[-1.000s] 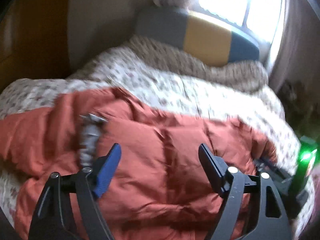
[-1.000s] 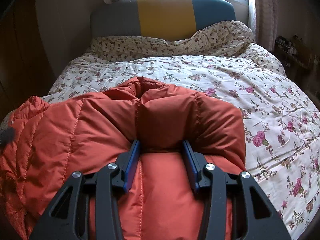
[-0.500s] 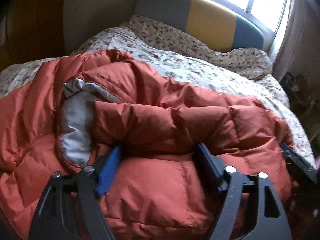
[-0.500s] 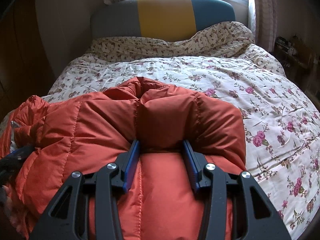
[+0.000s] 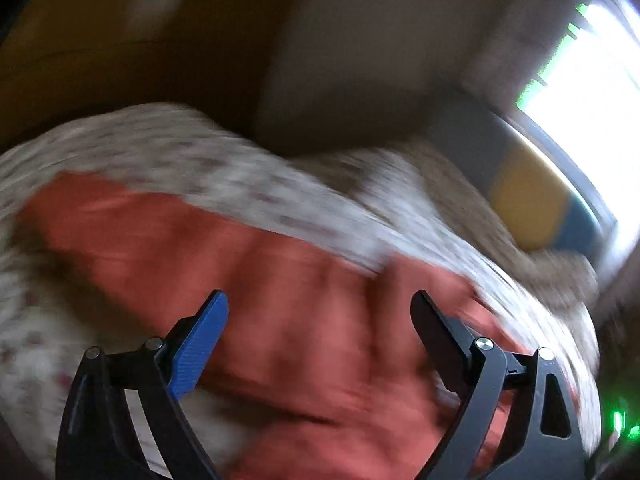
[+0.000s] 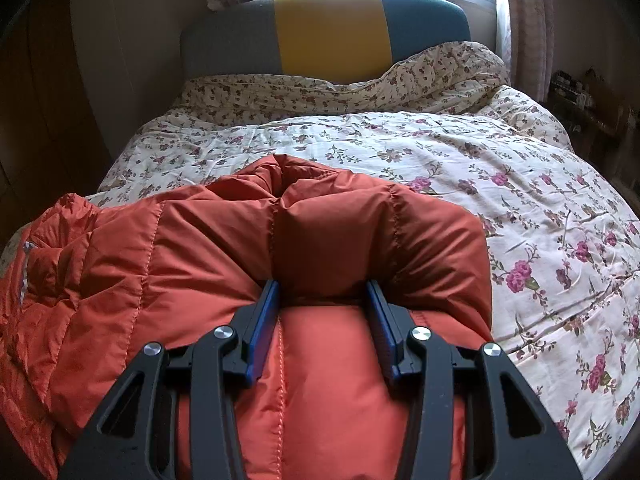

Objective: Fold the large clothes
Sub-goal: 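Grasp the other sleeve with the left gripper and lift it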

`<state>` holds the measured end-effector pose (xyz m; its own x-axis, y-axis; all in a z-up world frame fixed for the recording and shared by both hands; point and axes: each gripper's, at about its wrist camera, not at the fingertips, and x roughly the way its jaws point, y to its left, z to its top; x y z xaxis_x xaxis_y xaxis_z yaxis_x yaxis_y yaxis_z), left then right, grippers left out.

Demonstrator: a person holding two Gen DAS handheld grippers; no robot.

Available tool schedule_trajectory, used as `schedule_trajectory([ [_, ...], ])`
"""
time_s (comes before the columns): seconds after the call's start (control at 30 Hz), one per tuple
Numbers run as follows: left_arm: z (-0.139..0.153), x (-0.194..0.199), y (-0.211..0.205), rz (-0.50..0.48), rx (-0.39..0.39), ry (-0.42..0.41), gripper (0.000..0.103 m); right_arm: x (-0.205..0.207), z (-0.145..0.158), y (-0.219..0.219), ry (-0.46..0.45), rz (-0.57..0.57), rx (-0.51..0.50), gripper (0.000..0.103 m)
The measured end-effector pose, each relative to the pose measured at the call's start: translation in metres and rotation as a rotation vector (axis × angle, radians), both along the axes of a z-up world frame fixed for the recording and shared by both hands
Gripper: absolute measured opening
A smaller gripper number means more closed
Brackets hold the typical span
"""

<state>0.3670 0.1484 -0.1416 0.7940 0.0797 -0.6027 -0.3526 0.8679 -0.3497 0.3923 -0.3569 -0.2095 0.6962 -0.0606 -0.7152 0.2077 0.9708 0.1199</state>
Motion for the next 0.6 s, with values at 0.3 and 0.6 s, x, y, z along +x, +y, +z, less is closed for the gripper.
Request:
schedule_trajectory([
  [0.3, -0.042, -0.056, 0.16, 0.457, -0.244, 0.054, 0.092, 0.0, 0.0, 0.0, 0.0, 0.0, 0.001, 0.044],
  [0.6, -0.065, -0.035, 0.206, 0.471, -0.426, 0.036, 0.08, 0.0, 0.0, -0.001, 0.0, 0.0, 0.002, 0.044],
])
